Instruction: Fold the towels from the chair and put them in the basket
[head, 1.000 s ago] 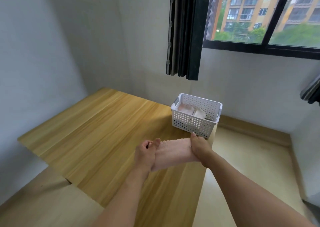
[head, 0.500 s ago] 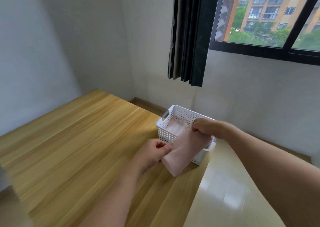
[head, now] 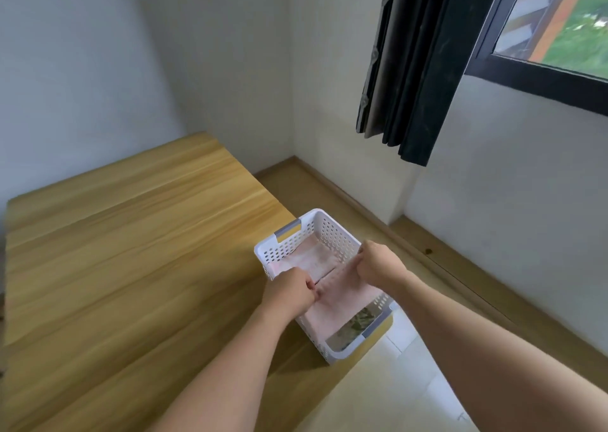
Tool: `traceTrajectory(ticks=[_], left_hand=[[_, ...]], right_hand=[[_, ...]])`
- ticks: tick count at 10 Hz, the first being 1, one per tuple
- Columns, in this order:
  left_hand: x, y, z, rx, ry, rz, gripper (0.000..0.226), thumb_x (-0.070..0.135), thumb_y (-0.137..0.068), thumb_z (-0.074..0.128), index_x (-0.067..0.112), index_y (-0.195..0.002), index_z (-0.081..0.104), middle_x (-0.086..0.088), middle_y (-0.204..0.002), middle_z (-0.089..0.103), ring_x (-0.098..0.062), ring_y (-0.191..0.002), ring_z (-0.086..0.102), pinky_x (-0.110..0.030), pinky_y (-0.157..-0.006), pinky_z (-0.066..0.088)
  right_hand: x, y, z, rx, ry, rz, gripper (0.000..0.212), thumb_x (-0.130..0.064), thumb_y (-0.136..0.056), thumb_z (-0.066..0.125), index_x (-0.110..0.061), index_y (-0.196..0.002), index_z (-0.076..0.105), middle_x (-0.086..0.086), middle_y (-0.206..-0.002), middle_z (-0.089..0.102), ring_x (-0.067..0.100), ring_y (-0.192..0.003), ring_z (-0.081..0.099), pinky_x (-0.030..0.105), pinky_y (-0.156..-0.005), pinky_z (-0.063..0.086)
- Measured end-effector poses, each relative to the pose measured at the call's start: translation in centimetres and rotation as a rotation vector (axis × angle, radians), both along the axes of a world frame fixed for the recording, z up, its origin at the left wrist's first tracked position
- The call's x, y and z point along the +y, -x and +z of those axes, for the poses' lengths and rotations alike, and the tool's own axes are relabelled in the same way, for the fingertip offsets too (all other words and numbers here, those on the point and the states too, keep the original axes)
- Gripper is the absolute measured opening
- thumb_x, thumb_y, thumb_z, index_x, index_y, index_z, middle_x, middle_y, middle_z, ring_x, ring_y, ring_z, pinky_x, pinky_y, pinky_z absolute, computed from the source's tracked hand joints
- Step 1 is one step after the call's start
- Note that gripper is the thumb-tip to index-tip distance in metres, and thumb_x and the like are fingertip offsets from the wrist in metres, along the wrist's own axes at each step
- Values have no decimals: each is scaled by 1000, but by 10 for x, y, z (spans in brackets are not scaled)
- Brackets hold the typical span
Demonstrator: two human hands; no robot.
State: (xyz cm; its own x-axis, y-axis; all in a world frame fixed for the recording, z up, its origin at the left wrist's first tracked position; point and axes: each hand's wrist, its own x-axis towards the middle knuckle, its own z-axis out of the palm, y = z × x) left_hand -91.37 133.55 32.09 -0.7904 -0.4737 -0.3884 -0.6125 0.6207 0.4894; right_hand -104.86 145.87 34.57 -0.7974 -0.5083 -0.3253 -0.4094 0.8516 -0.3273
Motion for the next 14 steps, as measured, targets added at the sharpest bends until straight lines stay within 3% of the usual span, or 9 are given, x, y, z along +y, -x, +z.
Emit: traceTrajectory(ticks=[1, 2, 5, 6, 8, 11, 12, 13, 14], left_hand=[[6, 23, -23, -85, -39, 14, 15, 31, -84, 62, 17, -85, 68, -2, -90, 71, -22, -87, 65, -30, -70, 47], [12, 42, -46, -151, -19, -1, 7, 20, -80, 62, 14, -82, 61, -10, -89, 70, -28, -88, 66, -30, -63, 43], [26, 74, -101, -452, 67, -81, 26, 8, -90, 56, 6, -115, 62, -14, -117, 63, -32, -107, 62, -35, -79, 49], [30, 79, -109, -478, 107, -88, 26, 7, -91, 55, 7, -116, 62, -12, -119, 63, -30, -107, 62, -33, -78, 48], [34, 82, -112, -500, 173, -79, 34, 5, -89, 58, 8, -123, 61, -10, -128, 59, -29, -115, 60, -36, -88, 50], [34, 66, -66, -338, 218, -94, 26, 10, -92, 53, 7, -116, 62, -12, -119, 60, -31, -105, 61, -34, -78, 48], [32, 54, -39, -139, 253, -24, 21, 23, -97, 48, 8, -106, 61, -12, -111, 63, -31, -101, 60, -35, -75, 46], [26, 43, -18, 113, 346, 24, 24, 30, -98, 46, 9, -109, 54, -10, -117, 59, -28, -109, 55, -39, -88, 45], [23, 42, -1, 322, 396, 108, 36, 29, -99, 47, 9, -128, 49, -7, -131, 53, -25, -122, 48, -36, -98, 42]], right_hand=[[1, 14, -27, -5, -107, 73, 12, -10, -86, 41, -9, -95, 49, 8, -91, 57, 27, -81, 58, 31, -64, 46], [0, 25, -54, 1, -183, 146, 21, -7, -87, 44, -7, -106, 51, 11, -97, 60, 32, -95, 63, 33, -69, 45], [-5, 39, -113, -59, -349, 251, 40, -10, -95, 42, -7, -134, 49, 12, -137, 54, 30, -126, 52, 36, -101, 42], [-4, 40, -126, -45, -347, 331, 33, -10, -99, 39, -6, -127, 55, 15, -130, 57, 31, -120, 55, 35, -94, 44], [-13, 34, -134, 31, -465, 390, 34, -6, -98, 43, -4, -130, 55, 12, -135, 55, 25, -126, 52, 34, -104, 40], [6, 36, -81, 102, -271, 360, 33, 2, -88, 44, -6, -115, 60, 9, -113, 65, 27, -103, 65, 33, -79, 51], [18, 31, -49, 98, -112, 331, 22, -1, -87, 39, -8, -104, 52, 12, -112, 60, 33, -98, 63, 35, -74, 49], [25, 32, -28, 182, 84, 346, 31, -7, -89, 42, -6, -119, 50, 12, -125, 55, 34, -106, 58, 38, -86, 49], [29, 31, -5, 262, 225, 387, 39, -9, -91, 45, -2, -129, 47, 12, -135, 49, 29, -124, 46, 29, -102, 33]])
